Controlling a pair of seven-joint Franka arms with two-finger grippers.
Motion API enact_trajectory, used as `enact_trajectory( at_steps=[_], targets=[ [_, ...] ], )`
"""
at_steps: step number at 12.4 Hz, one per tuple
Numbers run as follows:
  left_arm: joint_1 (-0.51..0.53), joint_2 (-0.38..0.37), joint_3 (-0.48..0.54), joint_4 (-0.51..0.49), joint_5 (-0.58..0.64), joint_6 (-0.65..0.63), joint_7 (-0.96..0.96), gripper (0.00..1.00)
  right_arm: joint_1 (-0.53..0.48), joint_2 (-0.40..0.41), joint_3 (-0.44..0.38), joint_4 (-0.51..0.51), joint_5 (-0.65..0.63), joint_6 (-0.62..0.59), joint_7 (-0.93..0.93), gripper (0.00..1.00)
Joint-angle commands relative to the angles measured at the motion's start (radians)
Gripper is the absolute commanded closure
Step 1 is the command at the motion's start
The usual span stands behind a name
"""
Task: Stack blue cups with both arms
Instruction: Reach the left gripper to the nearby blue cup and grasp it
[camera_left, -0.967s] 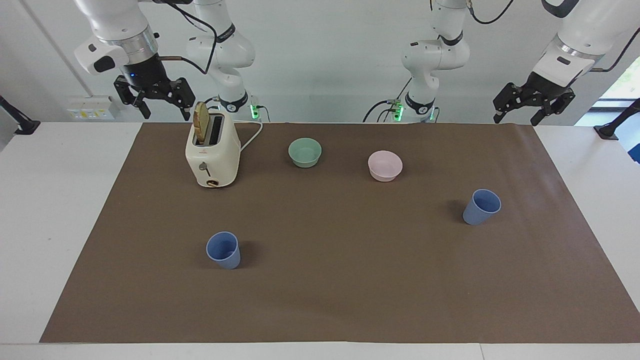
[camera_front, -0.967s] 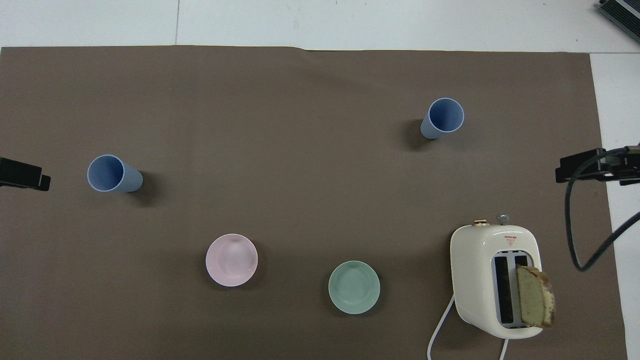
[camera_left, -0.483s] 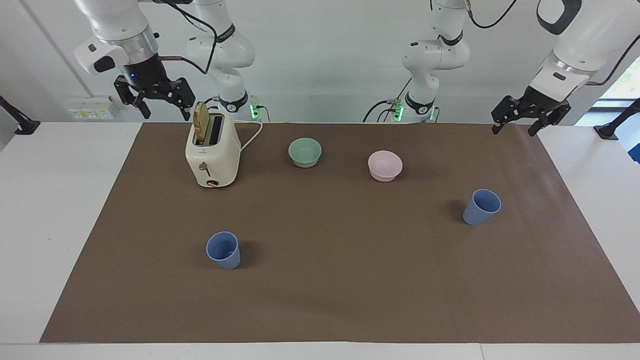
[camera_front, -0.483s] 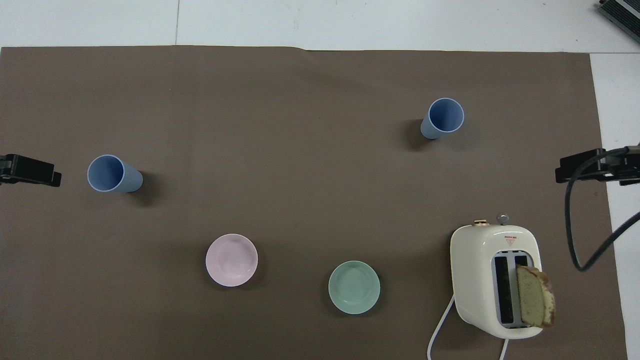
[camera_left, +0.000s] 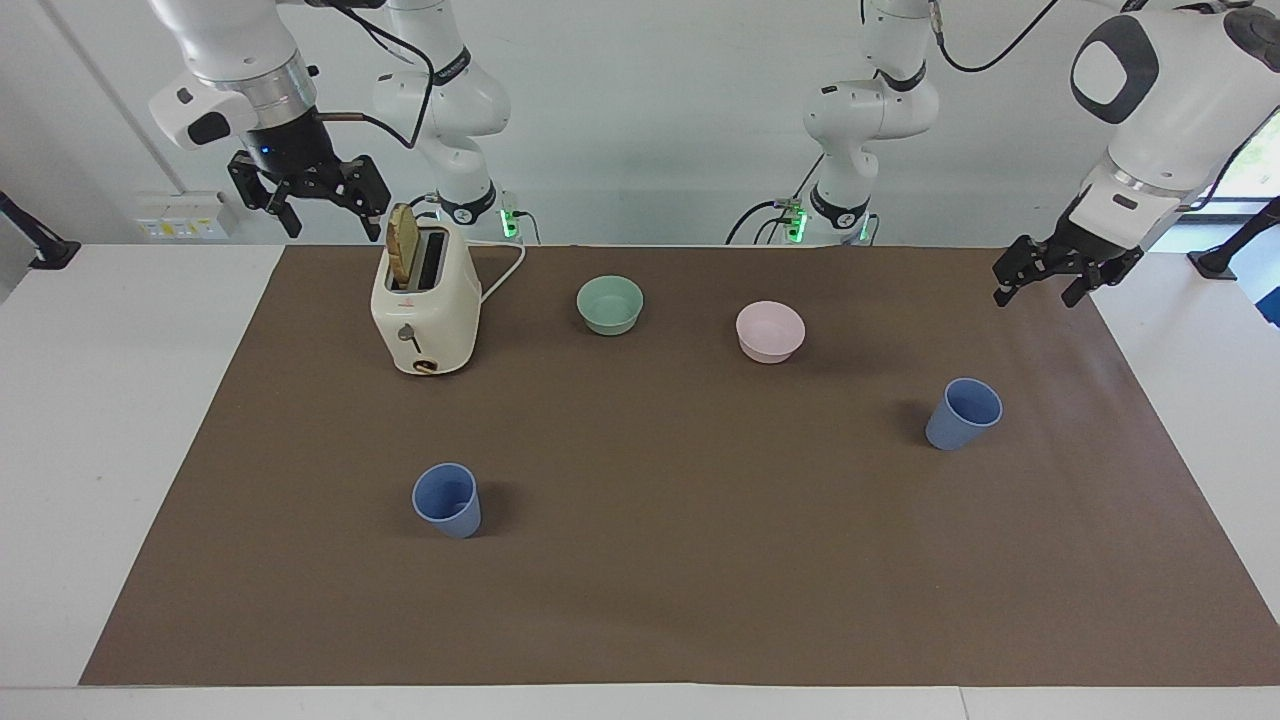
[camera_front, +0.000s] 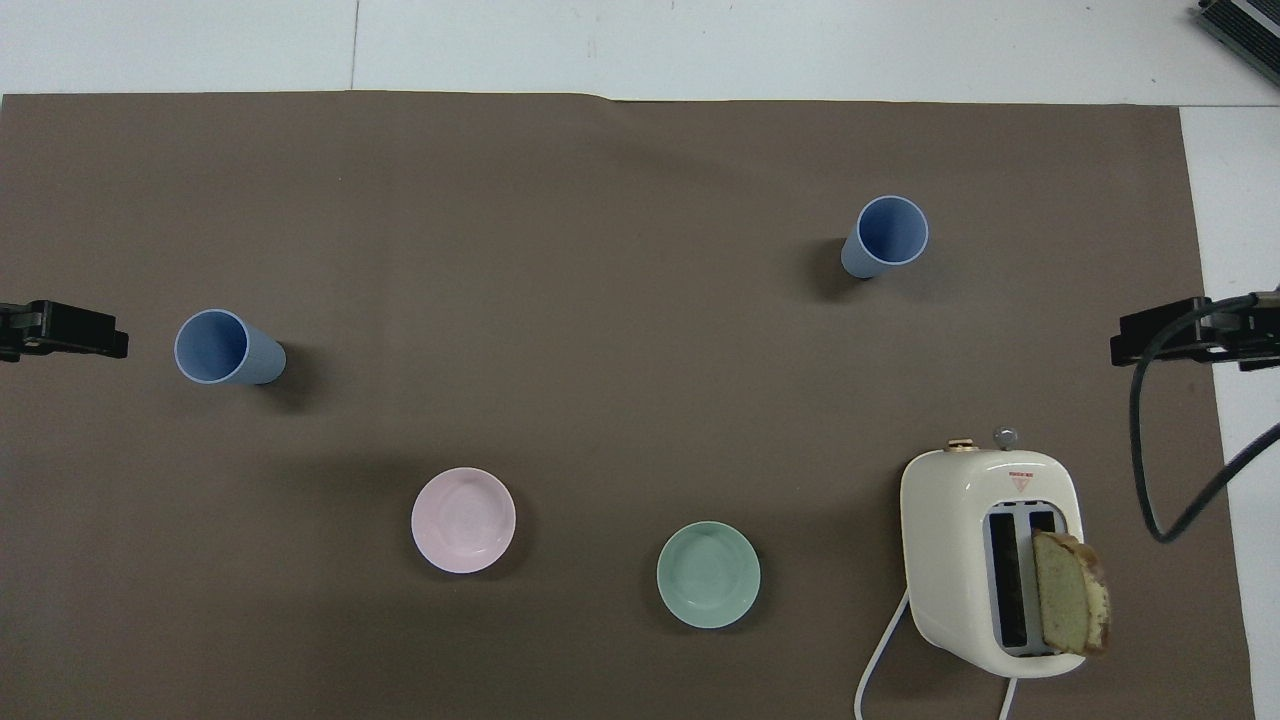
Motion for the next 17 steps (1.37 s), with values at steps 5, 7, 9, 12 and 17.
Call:
enact_trajectory(
  at_steps=[5, 7, 9, 12, 17],
  targets=[
    [0.074, 0.082, -0.006, -0.121, -0.004, 0.195, 0.004, 0.00, -0.008, -0.022, 0.005, -0.031, -0.020, 0.029, -0.019, 0.00],
    [0.078, 0.110, -0.006, -0.167, -0.011, 0.244, -0.014, 0.00, -0.008, -0.022, 0.005, -0.031, -0.020, 0.029, -0.021, 0.00],
    [0.078, 0.125, -0.006, -0.214, -0.059, 0.305, -0.066, 0.00, -0.008, -0.022, 0.005, -0.031, -0.020, 0.030, -0.021, 0.00],
    [0.089, 0.150, -0.006, -0.259, -0.119, 0.377, -0.096, 0.00, -0.010, -0.022, 0.005, -0.032, -0.019, 0.029, -0.025, 0.00],
    [0.080, 0.184, -0.006, -0.268, -0.122, 0.419, -0.096, 0.00, -0.008, -0.024, 0.005, -0.034, -0.020, 0.029, -0.025, 0.00]
  ],
)
